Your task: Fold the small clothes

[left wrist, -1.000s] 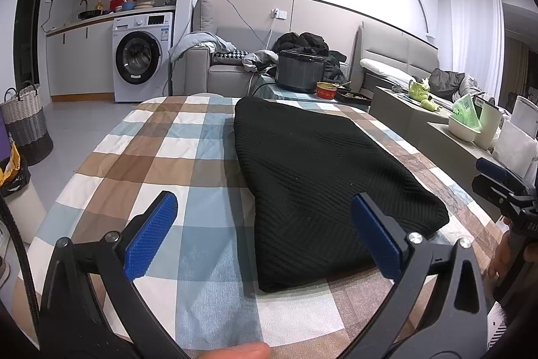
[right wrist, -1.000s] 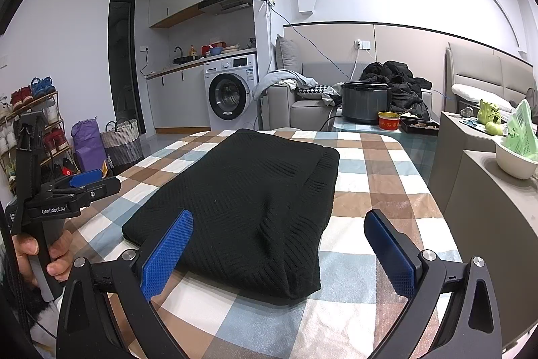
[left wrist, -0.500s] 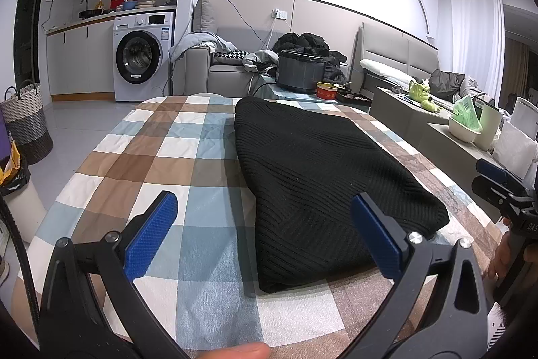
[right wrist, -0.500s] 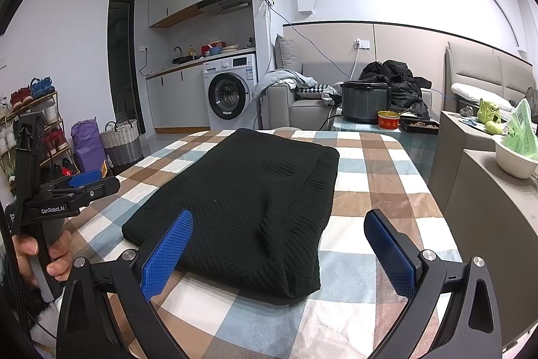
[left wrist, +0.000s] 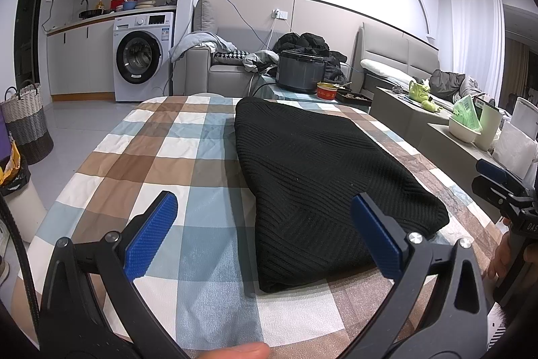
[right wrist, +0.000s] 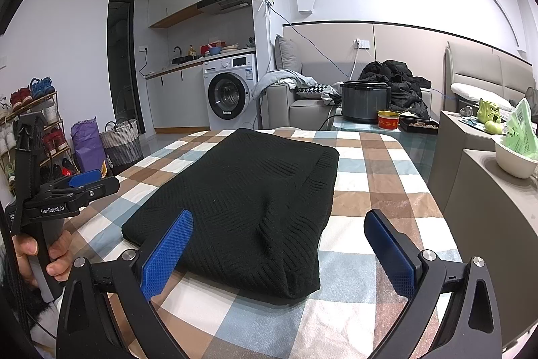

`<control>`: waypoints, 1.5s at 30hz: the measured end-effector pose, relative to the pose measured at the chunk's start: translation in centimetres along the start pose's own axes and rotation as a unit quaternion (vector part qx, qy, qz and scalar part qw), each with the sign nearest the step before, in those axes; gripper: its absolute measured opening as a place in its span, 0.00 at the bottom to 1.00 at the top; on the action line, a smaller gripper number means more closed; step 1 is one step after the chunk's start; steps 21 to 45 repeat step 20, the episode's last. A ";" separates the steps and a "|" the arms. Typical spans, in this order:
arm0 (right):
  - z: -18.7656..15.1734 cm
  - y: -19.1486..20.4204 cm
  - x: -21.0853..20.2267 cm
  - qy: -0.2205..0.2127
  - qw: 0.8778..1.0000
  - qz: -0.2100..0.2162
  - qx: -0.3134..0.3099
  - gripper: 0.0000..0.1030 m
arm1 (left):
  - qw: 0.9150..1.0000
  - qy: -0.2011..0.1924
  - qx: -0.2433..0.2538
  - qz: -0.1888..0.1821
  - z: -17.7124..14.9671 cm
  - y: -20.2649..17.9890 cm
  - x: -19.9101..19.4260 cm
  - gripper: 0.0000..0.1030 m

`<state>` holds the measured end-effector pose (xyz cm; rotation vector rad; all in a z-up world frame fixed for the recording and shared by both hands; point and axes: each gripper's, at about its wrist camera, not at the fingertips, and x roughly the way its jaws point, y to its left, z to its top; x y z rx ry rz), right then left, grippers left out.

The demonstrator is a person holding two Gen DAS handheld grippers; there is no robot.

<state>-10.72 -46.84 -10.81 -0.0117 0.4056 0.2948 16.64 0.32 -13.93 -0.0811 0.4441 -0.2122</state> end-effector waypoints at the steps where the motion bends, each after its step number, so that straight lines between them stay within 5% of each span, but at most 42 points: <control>1: 0.0 0.0 0.0 0.000 1.000 0.000 0.000 1.00 | 1.000 0.000 0.000 0.000 0.0 0.0 0.0 0.99; 45: 0.0 0.0 0.0 0.000 1.000 0.000 0.000 1.00 | 1.000 -0.002 0.003 0.000 0.0 -0.2 -0.1 0.99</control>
